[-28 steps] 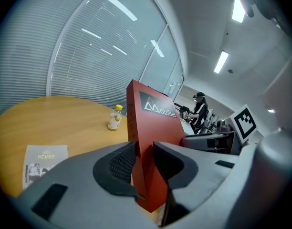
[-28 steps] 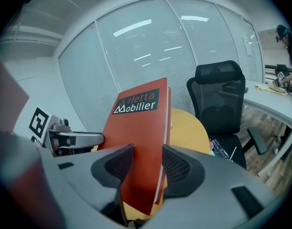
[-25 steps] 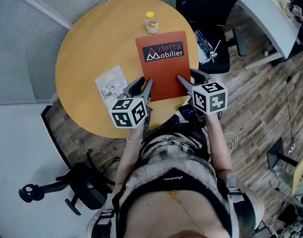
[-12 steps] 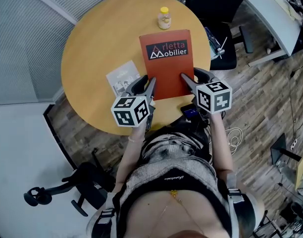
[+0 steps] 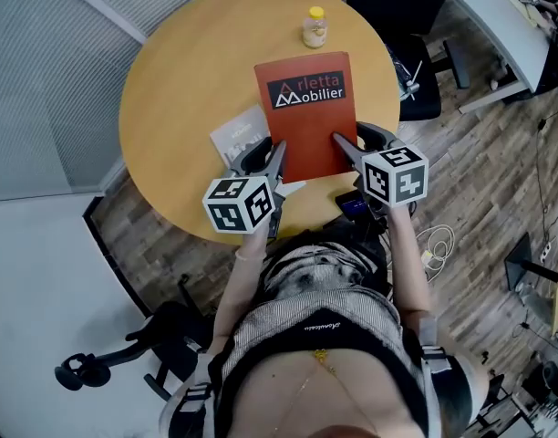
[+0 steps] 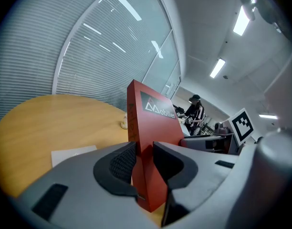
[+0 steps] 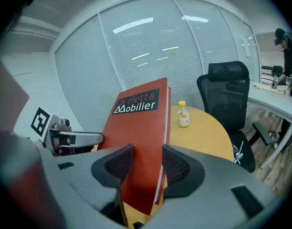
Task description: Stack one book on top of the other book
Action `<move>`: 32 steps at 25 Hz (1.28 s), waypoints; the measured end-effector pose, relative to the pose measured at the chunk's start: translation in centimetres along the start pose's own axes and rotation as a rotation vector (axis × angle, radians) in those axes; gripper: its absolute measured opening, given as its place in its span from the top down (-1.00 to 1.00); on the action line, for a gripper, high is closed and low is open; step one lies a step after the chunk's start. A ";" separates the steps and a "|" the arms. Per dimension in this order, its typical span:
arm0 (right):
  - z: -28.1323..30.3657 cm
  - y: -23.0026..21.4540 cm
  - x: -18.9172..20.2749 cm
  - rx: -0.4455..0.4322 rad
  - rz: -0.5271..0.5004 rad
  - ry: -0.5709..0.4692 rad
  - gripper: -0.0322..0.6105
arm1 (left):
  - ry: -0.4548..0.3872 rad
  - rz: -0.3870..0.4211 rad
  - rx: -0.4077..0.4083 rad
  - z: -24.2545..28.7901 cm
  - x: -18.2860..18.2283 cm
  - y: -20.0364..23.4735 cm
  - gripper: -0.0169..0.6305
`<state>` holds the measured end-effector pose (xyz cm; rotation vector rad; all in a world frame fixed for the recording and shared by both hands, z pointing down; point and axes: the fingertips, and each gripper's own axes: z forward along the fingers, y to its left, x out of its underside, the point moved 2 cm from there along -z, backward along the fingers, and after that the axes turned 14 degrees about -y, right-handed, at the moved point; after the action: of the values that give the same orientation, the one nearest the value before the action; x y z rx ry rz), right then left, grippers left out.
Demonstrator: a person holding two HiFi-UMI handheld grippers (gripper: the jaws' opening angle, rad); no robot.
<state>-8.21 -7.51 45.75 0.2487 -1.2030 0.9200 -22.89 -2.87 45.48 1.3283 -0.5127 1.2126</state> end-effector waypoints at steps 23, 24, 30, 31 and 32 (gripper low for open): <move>5.7 8.3 1.5 -0.106 -0.043 0.050 0.27 | -0.047 -0.047 -0.103 -6.7 -0.7 7.6 0.62; 5.9 8.7 1.7 -0.110 -0.044 0.053 0.27 | -0.049 -0.050 -0.105 -7.0 -0.6 7.9 0.62; 6.9 10.0 2.4 -0.120 -0.043 0.069 0.27 | -0.047 -0.060 -0.113 -8.1 -0.4 9.4 0.63; 7.0 10.2 2.5 -0.122 -0.044 0.071 0.27 | -0.047 -0.058 -0.115 -8.2 -0.3 9.6 0.63; 7.1 10.4 2.6 -0.124 -0.045 0.073 0.27 | -0.048 -0.059 -0.118 -8.3 -0.3 9.8 0.63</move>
<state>-20.43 -4.14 47.76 0.1408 -1.1778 0.8057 -34.31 2.66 47.58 1.2659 -0.5666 1.0881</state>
